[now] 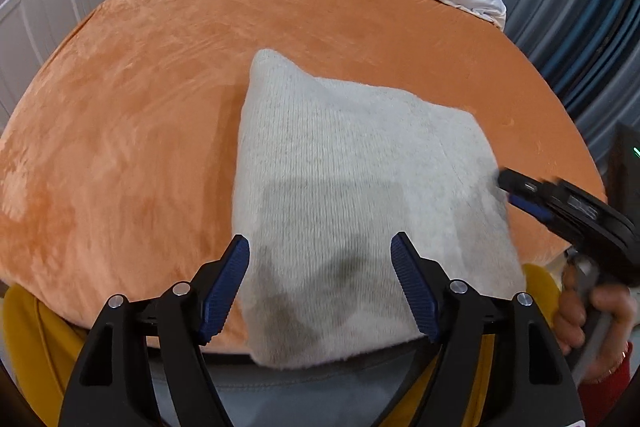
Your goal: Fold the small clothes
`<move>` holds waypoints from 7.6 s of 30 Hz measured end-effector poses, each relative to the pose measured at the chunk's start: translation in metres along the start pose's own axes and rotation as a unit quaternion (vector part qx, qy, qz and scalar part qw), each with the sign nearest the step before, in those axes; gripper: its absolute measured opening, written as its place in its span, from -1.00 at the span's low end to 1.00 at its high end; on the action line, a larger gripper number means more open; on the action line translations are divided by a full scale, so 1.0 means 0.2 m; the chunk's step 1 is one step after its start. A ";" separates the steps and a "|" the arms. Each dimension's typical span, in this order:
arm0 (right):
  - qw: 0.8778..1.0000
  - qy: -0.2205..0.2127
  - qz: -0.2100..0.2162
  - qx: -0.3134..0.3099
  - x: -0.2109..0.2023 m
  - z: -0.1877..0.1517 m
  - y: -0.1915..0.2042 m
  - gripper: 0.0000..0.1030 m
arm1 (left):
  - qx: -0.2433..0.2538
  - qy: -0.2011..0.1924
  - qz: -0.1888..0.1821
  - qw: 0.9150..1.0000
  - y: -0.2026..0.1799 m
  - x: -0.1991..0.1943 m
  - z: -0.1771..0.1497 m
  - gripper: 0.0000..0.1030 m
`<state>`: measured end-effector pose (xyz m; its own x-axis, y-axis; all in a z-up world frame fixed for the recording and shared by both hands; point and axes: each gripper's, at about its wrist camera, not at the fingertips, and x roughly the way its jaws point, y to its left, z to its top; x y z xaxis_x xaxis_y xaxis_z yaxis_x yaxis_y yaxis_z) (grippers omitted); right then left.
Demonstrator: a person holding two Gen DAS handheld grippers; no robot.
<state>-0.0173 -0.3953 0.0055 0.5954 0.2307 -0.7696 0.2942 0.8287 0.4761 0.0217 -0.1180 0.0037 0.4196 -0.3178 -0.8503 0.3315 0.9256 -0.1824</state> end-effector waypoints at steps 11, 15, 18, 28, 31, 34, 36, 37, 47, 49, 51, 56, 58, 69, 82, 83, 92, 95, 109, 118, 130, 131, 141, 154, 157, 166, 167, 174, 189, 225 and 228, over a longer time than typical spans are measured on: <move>0.999 0.014 0.001 0.035 0.14 0.04 -0.18 -0.80 | 0.033 0.018 0.030 0.999 -0.07 0.14 0.00 0.39; 0.998 -0.007 0.028 0.054 0.05 0.00 -0.18 -0.77 | 0.057 0.014 0.059 0.997 -0.07 0.18 -0.02 0.47; 0.999 -0.035 0.009 0.021 -0.11 -0.04 -0.10 -0.74 | 0.045 0.016 0.055 0.997 -0.06 0.18 -0.02 0.47; 0.997 0.017 -0.046 -0.056 -0.27 -0.45 0.03 -0.61 | 0.043 0.016 0.063 0.997 -0.08 0.18 -0.04 0.49; 0.997 0.008 -0.038 -0.063 -0.32 -0.52 0.04 -0.12 | 0.040 0.018 0.060 0.997 -0.07 0.17 -0.04 0.49; 0.997 -0.001 -0.032 -0.068 -0.37 -0.57 0.02 -0.13 | 0.033 0.020 0.056 0.998 -0.05 0.17 -0.04 0.49; 0.998 -0.005 -0.027 -0.056 -0.39 -0.55 0.00 -0.12 | 0.034 0.019 0.057 0.998 -0.05 0.17 -0.05 0.50; 0.998 -0.011 -0.023 -0.053 -0.39 -0.53 -0.01 -0.12 | 0.035 0.019 0.058 0.998 -0.05 0.17 -0.05 0.50; 0.997 -0.026 0.046 -0.063 -0.32 -0.38 0.08 -0.85 | 0.028 0.024 0.061 0.997 -0.06 0.17 -0.05 0.51; 0.998 -0.034 0.047 -0.036 -0.37 -0.35 0.03 -0.86 | 0.025 0.024 0.058 0.998 -0.04 0.17 -0.05 0.54; 1.000 0.001 0.012 -0.024 -0.29 -0.37 -0.05 -0.86 | 0.022 0.026 0.056 0.998 -0.04 0.18 -0.05 0.58; 0.999 0.045 -0.022 -0.011 -0.18 -0.42 -0.10 -0.86 | 0.029 0.033 0.064 0.997 -0.07 0.20 -0.06 0.63; 0.999 0.037 -0.023 -0.015 -0.20 -0.41 -0.07 -0.86 | 0.025 0.034 0.064 0.997 -0.06 0.20 -0.06 0.63; 1.000 0.015 -0.008 -0.001 -0.27 -0.31 -0.05 -0.54 | 0.022 0.031 0.070 0.997 -0.06 0.22 -0.07 0.66; 0.999 -0.037 -0.002 -0.020 -0.07 0.09 0.08 -0.84 | 0.024 0.029 0.069 0.997 -0.05 0.22 -0.06 0.67; 0.999 -0.039 -0.011 -0.012 -0.06 0.11 0.06 -0.84 | 0.022 0.029 0.067 0.997 -0.05 0.22 -0.06 0.68; 0.998 -0.031 -0.032 0.046 -0.08 -0.10 -0.01 -0.71 | 0.016 0.033 0.058 0.998 -0.02 0.24 -0.08 0.72; 0.999 -0.025 -0.028 0.028 -0.16 -0.20 0.02 -0.71 | -0.001 0.037 0.059 0.998 -0.01 0.24 -0.08 0.76; 0.998 -0.012 -0.058 0.009 -0.17 -0.19 -0.02 -0.02 | -0.029 0.000 0.039 0.999 0.03 0.07 0.02 0.81; 0.998 0.036 -0.016 0.058 0.06 -0.13 -0.12 0.26 | -0.107 0.031 -0.006 0.994 0.19 0.19 0.16 0.81; 0.995 0.063 0.050 0.051 0.22 -0.08 -0.14 0.53 | -0.102 0.061 -0.052 0.992 0.15 0.40 0.15 0.90; 0.995 0.065 0.054 0.051 0.22 -0.07 -0.15 0.53 | -0.103 0.062 -0.056 0.991 0.15 0.41 0.15 0.90; 0.994 0.076 0.061 0.047 0.26 -0.02 -0.09 0.12 | -0.051 0.061 -0.052 0.995 0.09 0.36 0.18 0.42; 0.995 0.069 0.052 0.050 0.20 0.01 -0.05 -0.31 | 0.002 0.061 -0.060 0.996 0.05 0.31 0.24 -0.11; 0.996 0.050 0.054 0.045 0.12 0.02 -0.01 -0.35 | 0.014 0.056 -0.074 0.996 0.03 0.25 0.26 -0.19; 0.998 -0.020 0.043 0.030 -0.20 0.03 0.13 -0.35 | 0.058 0.013 -0.093 0.994 -0.05 0.00 0.34 -0.21; 0.998 -0.026 0.042 0.028 -0.23 0.04 0.15 -0.35 | 0.061 0.008 -0.096 0.993 -0.05 -0.02 0.35 -0.21; 0.997 -0.066 0.034 0.012 -0.39 0.03 0.28 -0.35 | 0.079 -0.025 -0.105 0.991 -0.08 -0.20 0.39 -0.21; 0.966 -0.217 0.087 -0.113 -0.96 0.17 0.88 -0.35 | 0.104 -0.209 -0.146 0.961 0.06 -0.94 0.57 -0.21; 0.993 0.106 0.030 -0.047 0.93 0.23 0.96 0.31 | -0.236 -0.022 -0.079 0.968 1.44 0.18 0.49 0.29; 0.990 0.124 0.064 -0.013 1.04 0.22 0.94 -0.12 | -0.250 -0.017 -0.126 0.960 1.48 0.27 0.48 0.27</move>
<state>0.1950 -0.2149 -0.0457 0.4246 0.4497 -0.7858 0.2075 0.7965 0.5679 0.2242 0.1183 -0.0483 0.4093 -0.5440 -0.7325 -0.0179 0.7979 -0.6025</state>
